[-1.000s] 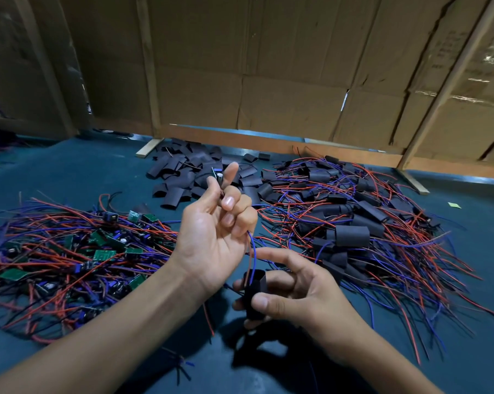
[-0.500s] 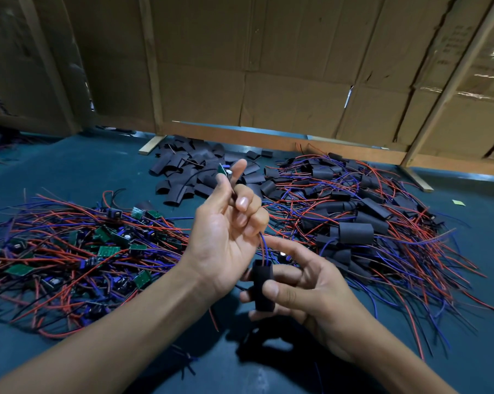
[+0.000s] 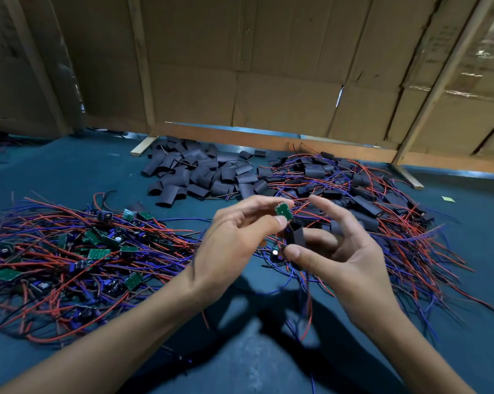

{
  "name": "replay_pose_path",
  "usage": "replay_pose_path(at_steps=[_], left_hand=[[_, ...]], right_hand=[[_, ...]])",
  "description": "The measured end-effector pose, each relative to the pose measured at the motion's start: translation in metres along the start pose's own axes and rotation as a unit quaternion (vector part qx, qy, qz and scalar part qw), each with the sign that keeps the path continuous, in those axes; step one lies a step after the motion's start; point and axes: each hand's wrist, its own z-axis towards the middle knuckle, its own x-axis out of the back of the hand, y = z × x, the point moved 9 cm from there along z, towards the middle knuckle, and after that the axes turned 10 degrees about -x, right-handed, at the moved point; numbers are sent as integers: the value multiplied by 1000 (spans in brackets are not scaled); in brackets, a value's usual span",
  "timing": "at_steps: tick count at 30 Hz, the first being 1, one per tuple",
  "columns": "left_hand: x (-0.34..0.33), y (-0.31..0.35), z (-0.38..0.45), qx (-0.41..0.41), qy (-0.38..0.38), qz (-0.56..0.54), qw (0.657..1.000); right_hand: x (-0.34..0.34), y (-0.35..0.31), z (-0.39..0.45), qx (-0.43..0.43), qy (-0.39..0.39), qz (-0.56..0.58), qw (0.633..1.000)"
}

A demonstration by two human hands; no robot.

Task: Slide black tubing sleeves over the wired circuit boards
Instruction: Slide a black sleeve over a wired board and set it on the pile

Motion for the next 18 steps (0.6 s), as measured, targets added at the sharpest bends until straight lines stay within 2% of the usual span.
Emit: replay_pose_path(at_steps=[2, 5, 10, 18], left_hand=[[2, 1, -2, -10, 7, 32, 999], [2, -2, -4, 10, 4, 47, 999], [-1, -12, -6, 53, 1, 67, 996], [2, -17, -11, 47, 55, 22, 997]], right_hand=[[9, -6, -4, 50, 54, -105, 992], [14, -13, -9, 131, 114, -281, 944], [17, -13, -11, 172, 109, -328, 923], [11, -16, -13, 196, 105, -342, 913]])
